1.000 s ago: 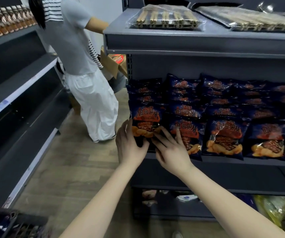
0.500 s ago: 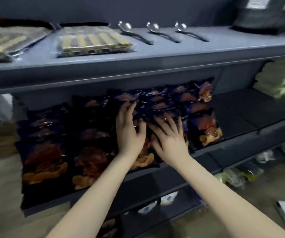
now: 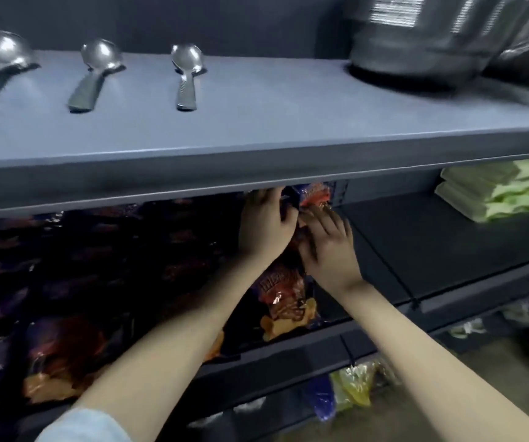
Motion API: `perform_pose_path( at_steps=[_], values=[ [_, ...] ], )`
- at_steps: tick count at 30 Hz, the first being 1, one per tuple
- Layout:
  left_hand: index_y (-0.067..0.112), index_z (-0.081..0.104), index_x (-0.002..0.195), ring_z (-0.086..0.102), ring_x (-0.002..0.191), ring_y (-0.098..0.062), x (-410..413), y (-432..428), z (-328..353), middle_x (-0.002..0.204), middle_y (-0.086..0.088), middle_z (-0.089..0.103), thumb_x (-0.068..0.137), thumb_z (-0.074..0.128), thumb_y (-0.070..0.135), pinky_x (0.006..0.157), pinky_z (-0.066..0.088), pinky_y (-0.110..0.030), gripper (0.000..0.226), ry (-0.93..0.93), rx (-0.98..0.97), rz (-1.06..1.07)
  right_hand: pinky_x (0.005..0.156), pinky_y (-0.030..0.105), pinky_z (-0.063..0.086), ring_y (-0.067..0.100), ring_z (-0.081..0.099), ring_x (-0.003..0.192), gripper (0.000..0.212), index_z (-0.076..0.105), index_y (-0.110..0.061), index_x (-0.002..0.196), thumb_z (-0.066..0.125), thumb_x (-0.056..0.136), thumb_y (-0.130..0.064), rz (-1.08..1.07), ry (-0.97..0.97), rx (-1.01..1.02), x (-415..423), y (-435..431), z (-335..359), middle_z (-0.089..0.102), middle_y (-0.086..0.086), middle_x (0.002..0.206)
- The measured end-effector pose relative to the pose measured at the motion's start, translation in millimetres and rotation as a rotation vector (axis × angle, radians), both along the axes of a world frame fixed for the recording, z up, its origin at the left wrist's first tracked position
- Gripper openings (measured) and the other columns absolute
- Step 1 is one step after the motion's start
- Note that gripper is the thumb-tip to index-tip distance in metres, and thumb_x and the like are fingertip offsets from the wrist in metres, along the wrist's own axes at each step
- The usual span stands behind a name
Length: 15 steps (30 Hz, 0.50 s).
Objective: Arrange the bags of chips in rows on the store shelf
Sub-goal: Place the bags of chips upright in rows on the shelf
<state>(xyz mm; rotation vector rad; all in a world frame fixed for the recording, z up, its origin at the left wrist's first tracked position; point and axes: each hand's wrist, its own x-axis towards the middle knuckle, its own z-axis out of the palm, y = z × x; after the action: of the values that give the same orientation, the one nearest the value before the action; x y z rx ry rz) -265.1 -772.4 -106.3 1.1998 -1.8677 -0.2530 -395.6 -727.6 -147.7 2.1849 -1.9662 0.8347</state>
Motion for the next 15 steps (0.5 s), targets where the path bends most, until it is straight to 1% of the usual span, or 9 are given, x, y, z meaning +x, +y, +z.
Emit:
perform_pose_path(
  at_steps=[2, 5, 7, 9, 11, 13, 15],
  values=[
    [0.009, 0.052, 0.128, 0.053, 0.116, -0.031, -19.1, -17.1, 2.8, 0.124, -0.014, 0.059, 0.086, 0.044, 0.034, 0.099, 0.038, -0.035, 0.049, -0.145, 0.114, -0.005, 0.107, 0.055, 0.030, 0.035, 0.035, 0.132, 0.050, 0.048, -0.016, 0.132, 0.035, 0.085, -0.030, -0.008, -0.045, -0.007, -21.8, -19.2, 1.4, 0.042, 0.008, 0.143],
    [0.013, 0.036, 0.140, 0.040, 0.129, -0.026, -42.3, -40.9, -3.2, 0.142, -0.010, 0.043, 0.095, 0.046, 0.029, 0.102, 0.030, -0.030, 0.049, -0.277, 0.196, 0.000, 0.108, 0.047, 0.031, 0.036, 0.033, 0.131, 0.044, 0.046, -0.009, 0.132, 0.049, 0.089, -0.018, -0.035, -0.179, 0.045, -47.8, -51.7, -6.2, 0.040, 0.013, 0.143],
    [0.013, 0.030, 0.144, 0.033, 0.134, -0.024, -52.5, -56.2, -9.5, 0.149, -0.009, 0.032, 0.095, 0.048, 0.027, 0.106, 0.027, -0.030, 0.054, -0.331, 0.246, -0.016, 0.108, 0.037, 0.030, 0.034, 0.035, 0.130, 0.046, 0.044, -0.007, 0.134, 0.051, 0.089, -0.013, -0.038, -0.304, 0.086, -62.5, -71.4, -12.7, 0.039, 0.014, 0.142],
    [0.012, 0.028, 0.144, 0.031, 0.136, -0.025, -60.6, -72.1, -18.4, 0.150, -0.008, 0.027, 0.093, 0.051, 0.025, 0.107, 0.027, -0.031, 0.058, -0.384, 0.272, -0.019, 0.102, 0.026, 0.030, 0.031, 0.039, 0.129, 0.048, 0.042, -0.006, 0.136, 0.053, 0.089, -0.011, -0.037, -0.424, 0.141, -75.0, -87.6, -17.8, 0.040, 0.015, 0.140],
    [0.009, 0.027, 0.145, 0.031, 0.135, -0.026, -67.1, -86.6, -26.6, 0.150, -0.009, 0.026, 0.092, 0.053, 0.026, 0.108, 0.027, -0.032, 0.061, -0.450, 0.263, -0.005, 0.094, 0.022, 0.032, 0.028, 0.039, 0.127, 0.050, 0.039, -0.006, 0.137, 0.056, 0.090, -0.013, -0.065, -0.495, 0.224, -86.6, -102.2, -22.3, 0.038, 0.014, 0.141],
    [0.008, 0.025, 0.145, 0.030, 0.136, -0.027, -71.5, -99.1, -33.1, 0.151, -0.010, 0.025, 0.091, 0.055, 0.027, 0.110, 0.027, -0.035, 0.065, -0.504, 0.257, 0.007, 0.090, 0.020, 0.030, 0.026, 0.038, 0.129, 0.057, 0.034, -0.009, 0.140, 0.057, 0.090, -0.022, -0.086, -0.516, 0.299, -97.0, -116.3, -29.7, 0.033, 0.011, 0.144],
    [0.009, 0.023, 0.146, 0.028, 0.137, -0.028, -73.8, -109.1, -39.6, 0.152, -0.010, 0.025, 0.089, 0.058, 0.030, 0.113, 0.025, -0.039, 0.070, -0.554, 0.241, 0.030, 0.094, 0.023, 0.030, 0.025, 0.037, 0.131, 0.069, 0.026, -0.011, 0.144, 0.061, 0.087, -0.029, -0.068, -0.520, 0.368, -102.9, -127.1, -36.7, 0.026, 0.009, 0.149]
  ],
)
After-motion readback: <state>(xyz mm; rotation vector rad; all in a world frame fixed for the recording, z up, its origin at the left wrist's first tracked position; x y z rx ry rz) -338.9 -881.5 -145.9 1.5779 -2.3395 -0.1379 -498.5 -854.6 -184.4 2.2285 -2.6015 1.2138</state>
